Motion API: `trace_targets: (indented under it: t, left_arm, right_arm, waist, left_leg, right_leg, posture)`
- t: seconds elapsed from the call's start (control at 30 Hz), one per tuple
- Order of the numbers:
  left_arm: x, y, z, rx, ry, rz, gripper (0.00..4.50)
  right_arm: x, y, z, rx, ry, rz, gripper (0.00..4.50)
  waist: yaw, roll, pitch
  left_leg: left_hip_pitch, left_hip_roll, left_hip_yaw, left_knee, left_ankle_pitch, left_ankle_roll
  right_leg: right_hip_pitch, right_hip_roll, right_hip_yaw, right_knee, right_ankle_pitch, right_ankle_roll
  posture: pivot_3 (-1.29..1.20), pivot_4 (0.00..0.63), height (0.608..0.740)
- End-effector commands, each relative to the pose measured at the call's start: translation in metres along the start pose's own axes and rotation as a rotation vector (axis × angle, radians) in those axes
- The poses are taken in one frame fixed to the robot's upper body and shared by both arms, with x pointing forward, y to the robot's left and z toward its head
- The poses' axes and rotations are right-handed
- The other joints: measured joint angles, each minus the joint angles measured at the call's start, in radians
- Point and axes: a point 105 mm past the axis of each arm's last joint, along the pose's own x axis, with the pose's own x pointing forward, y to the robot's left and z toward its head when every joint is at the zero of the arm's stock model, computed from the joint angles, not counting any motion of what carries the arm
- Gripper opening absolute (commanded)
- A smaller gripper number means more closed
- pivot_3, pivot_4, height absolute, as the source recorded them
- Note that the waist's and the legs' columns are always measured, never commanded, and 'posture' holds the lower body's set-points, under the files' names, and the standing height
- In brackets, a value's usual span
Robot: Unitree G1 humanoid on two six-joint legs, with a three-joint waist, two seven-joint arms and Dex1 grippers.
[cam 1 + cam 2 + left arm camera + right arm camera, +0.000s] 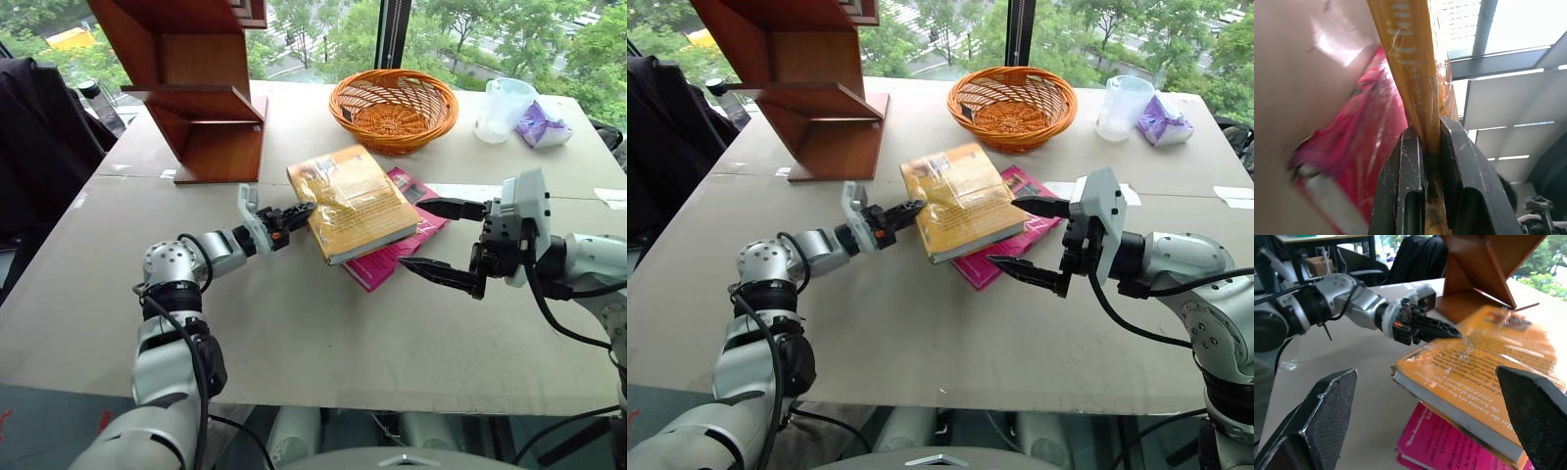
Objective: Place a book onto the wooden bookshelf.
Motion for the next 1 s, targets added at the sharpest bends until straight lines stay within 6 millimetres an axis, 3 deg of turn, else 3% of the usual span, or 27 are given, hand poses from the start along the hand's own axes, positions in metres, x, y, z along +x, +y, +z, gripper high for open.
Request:
trace_targets:
  t: [0.03, 0.13, 0.33, 0.4, 0.53, 0.63, 0.8, 1.0]
  left_arm:
    - [-0.011, -0.078, 0.027, 0.465, -0.158, -0.106, 0.01]
    - [-0.017, -0.104, 0.035, 0.776, -0.252, -0.015, 0.01]
    - [-0.023, -0.153, 0.041, 1.595, -0.297, 0.153, 0.01]
    - [-0.028, -0.167, 0.052, 1.987, -0.288, 0.295, 0.01]
    - [-0.038, -0.194, 0.072, 2.408, -0.304, 0.462, 0.01]
    - [-0.044, -0.186, 0.079, 2.675, -0.082, 0.57, 0.01]
    - [-0.057, -0.149, 0.103, 2.727, 0.183, 0.712, 0.01]
    - [-0.052, -0.116, 0.133, 2.744, 0.38, 0.721, 0.01]
  right_arm:
    - [-0.012, -0.007, 0.016, -0.021, -0.131, -0.017, 4.5]
    - [-0.021, -0.01, 0.028, 0.006, -0.268, 0.017, 4.5]
    - [-0.027, -0.033, 0.053, 0.134, -0.432, 0.105, 4.5]
    - [-0.027, -0.042, 0.061, 0.16, -0.468, 0.134, 4.5]
    - [-0.023, -0.048, 0.062, 0.184, -0.49, 0.162, 4.5]
    - [-0.02, -0.049, 0.062, 0.19, -0.492, 0.177, 4.5]
    - [-0.018, -0.048, 0.064, 0.186, -0.507, 0.184, 4.5]
    - [-0.017, -0.044, 0.068, 0.163, -0.528, 0.162, 4.5]
  waist:
    - [0.002, 0.001, 0.0]
    - [0.006, 0.001, 0.0]
    - [0.004, 0.002, 0.002]
    - [0.004, 0.003, 0.002]
    - [0.007, 0.003, 0.003]
    - [0.005, 0.004, 0.003]
    - [0.005, 0.004, 0.003]
    - [0.008, 0.004, 0.003]
  left_leg:
    - [0.0, 0.0, 0.0, -0.001, 0.0, 0.0]
    - [0.002, -0.001, 0.001, -0.003, 0.0, 0.0]
    - [0.002, -0.002, 0.004, -0.003, 0.0, 0.001]
    - [0.003, -0.001, 0.005, -0.003, 0.0, 0.001]
    - [0.003, -0.001, 0.009, -0.006, 0.0, 0.001]
    - [0.002, -0.001, 0.011, -0.008, 0.0, 0.001]
    - [0.002, 0.0, 0.019, -0.013, 0.0, 0.001]
    - [0.001, 0.0, 0.023, -0.014, 0.0, 0.001]
  right_leg:
    - [0.0, 0.0, 0.0, 0.0, 0.0, 0.0]
    - [0.0, -0.001, 0.001, -0.001, 0.0, 0.0]
    - [0.0, 0.005, 0.003, -0.001, -0.001, -0.001]
    - [-0.001, 0.006, 0.005, -0.001, -0.001, -0.001]
    - [-0.002, 0.007, 0.006, -0.001, 0.0, -0.001]
    - [-0.004, 0.007, 0.007, -0.003, 0.0, 0.0]
    - [-0.008, 0.006, 0.009, -0.003, -0.001, 0.001]
    - [-0.011, 0.007, 0.009, -0.002, -0.001, 0.001]
  posture:
    - [0.0, 0.15, 0.739]
    - [0.0, 0.15, 0.739]
    - [0.0, 0.15, 0.739]
    - [0.0, 0.15, 0.739]
    - [0.0, 0.15, 0.739]
    - [0.0, 0.15, 0.739]
    - [0.0, 0.15, 0.739]
    - [0.0, 0.15, 0.739]
